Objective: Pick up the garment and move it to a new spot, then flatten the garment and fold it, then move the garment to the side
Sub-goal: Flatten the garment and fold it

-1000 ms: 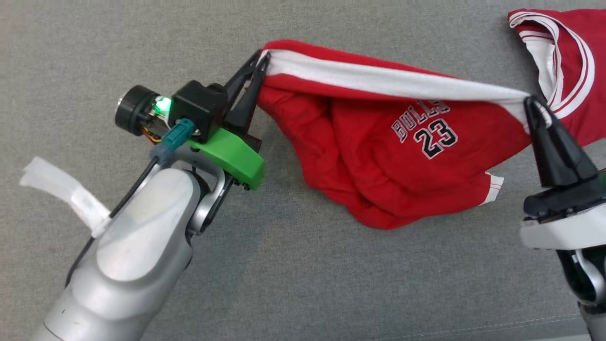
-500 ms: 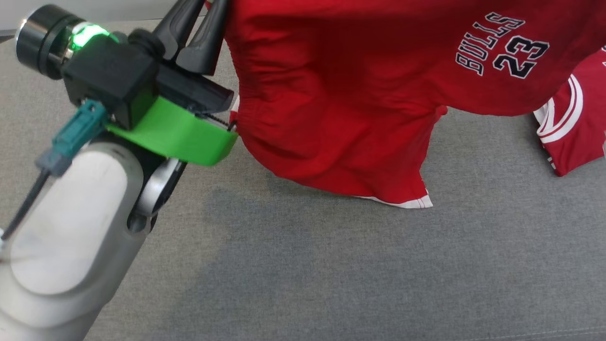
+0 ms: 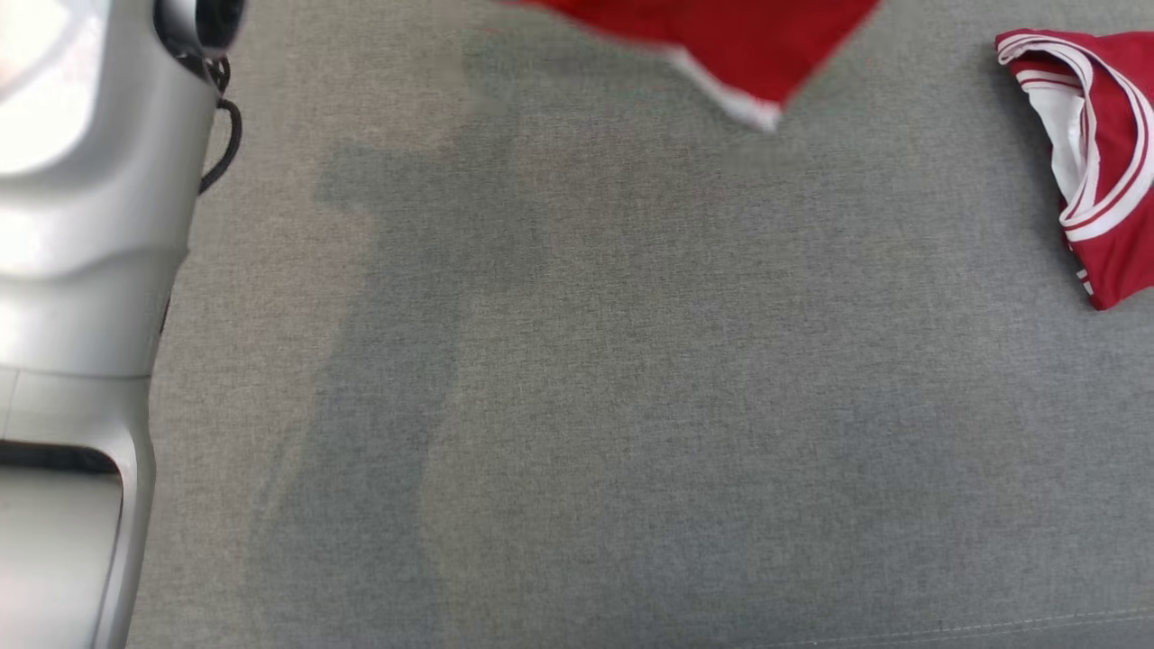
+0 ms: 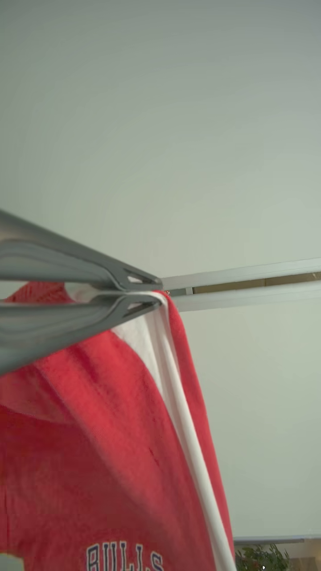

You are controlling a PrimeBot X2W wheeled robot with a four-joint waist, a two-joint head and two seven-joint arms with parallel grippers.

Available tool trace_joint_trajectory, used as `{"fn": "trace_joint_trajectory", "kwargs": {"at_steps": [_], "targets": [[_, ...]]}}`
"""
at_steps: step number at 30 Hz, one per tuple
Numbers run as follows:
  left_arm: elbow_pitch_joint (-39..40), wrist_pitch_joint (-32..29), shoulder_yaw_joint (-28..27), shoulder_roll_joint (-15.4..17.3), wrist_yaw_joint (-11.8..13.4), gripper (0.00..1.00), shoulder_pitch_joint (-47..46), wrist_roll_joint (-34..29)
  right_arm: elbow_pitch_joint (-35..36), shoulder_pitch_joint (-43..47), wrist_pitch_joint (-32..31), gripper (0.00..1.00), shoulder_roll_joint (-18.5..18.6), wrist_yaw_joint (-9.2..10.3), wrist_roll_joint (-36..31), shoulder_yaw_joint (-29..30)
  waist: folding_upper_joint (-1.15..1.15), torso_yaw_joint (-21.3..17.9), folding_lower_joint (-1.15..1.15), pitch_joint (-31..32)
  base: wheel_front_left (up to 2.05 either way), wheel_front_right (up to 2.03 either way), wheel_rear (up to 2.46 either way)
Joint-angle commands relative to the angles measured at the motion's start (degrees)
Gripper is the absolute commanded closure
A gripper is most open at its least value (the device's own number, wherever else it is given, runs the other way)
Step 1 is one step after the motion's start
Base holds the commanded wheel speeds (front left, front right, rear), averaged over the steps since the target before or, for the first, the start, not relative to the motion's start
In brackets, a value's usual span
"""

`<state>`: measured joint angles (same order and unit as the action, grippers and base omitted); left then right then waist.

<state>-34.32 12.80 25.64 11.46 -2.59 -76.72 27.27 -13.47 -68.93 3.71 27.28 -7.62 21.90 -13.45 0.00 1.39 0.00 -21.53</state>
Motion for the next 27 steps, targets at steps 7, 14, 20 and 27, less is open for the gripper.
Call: {"fn": "trace_joint_trajectory", "kwargs": {"at_steps": [7, 14, 20, 27], "targets": [[-11.68, 2.37, -5.45, -2.14, 0.51, 1.0, 2.27, -0.18, -14.92, -2.87, 6.36, 1.0, -4.86, 0.2, 1.91, -11.83, 0.0, -0.94, 0.0, -1.39, 0.0, 0.0, 0.0], [-16.89, 2.43, -12.67, -6.32, 1.83, 1.0, 16.55, -0.71, -27.34, 6.14, 10.97, 1.0, -10.21, 0.2, 8.14, -19.93, 0.0, -0.49, 0.0, -3.5, 0.0, 0.0, 0.0], [-13.43, 2.42, -15.16, -8.15, 1.02, 1.0, 27.72, -4.18, -25.66, 16.33, 11.54, 1.0, -12.1, 0.2, 11.07, -18.8, 0.0, -0.61, 0.0, -3.45, 0.0, 0.0, 0.0], [2.32, 2.38, -17.26, -8.34, -0.82, 1.0, 45.37, -9.11, -9.45, 35.55, 11.5, 1.0, -11.45, 0.2, 6.48, -10.59, 0.0, -1.17, 0.0, 0.15, 0.0, 0.0, 0.0]]}}
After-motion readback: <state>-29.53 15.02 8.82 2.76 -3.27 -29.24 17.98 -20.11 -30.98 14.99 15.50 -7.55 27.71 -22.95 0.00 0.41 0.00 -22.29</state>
